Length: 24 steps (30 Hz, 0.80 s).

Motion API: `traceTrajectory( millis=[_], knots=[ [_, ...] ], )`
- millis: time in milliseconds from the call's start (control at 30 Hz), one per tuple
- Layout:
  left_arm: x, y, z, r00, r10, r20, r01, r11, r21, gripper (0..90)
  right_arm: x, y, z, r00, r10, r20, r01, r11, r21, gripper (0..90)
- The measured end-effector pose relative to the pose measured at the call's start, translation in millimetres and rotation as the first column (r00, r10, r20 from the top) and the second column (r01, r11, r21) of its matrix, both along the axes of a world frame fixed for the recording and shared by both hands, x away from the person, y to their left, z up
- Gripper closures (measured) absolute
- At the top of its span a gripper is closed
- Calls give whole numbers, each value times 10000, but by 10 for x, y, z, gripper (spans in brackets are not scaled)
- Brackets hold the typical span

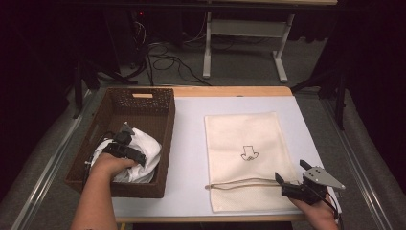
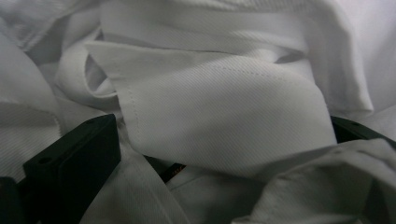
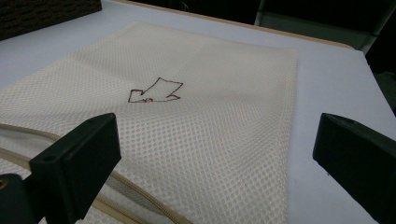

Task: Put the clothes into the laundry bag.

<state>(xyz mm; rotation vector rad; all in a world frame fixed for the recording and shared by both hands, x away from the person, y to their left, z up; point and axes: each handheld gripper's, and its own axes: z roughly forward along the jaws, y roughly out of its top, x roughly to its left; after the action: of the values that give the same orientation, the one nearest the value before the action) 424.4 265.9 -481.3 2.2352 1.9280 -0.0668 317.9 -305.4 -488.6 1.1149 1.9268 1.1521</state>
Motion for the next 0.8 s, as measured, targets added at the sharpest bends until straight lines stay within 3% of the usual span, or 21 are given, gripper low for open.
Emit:
traceTrajectory(
  millis=[167,200,267,500,633,800],
  knots=[
    [-4,-23,-37,10000,-12,-57,13,9998,203,5,5,11,-10,10000,55,-37,-55,10000,-24,12],
    [-8,-72,-77,9994,-305,-150,315,9973,661,5,4,14,-13,10000,87,-44,-88,10000,-48,12],
    [-8,-123,-101,9979,-606,-231,628,9917,1119,5,5,15,-12,9999,103,-33,-103,9999,-24,12],
    [-18,-153,-99,9972,-727,-156,742,9871,1422,33,3,14,-7,10000,48,-39,-48,10000,16,12],
    [-32,-156,-75,9972,-753,29,741,9875,1393,88,2,18,-8,10000,26,-63,-26,10000,41,12],
    [-61,-160,-18,9946,-867,576,767,9843,1588,285,1,14,-10,10000,47,-60,-46,10000,11,13]
  ],
)
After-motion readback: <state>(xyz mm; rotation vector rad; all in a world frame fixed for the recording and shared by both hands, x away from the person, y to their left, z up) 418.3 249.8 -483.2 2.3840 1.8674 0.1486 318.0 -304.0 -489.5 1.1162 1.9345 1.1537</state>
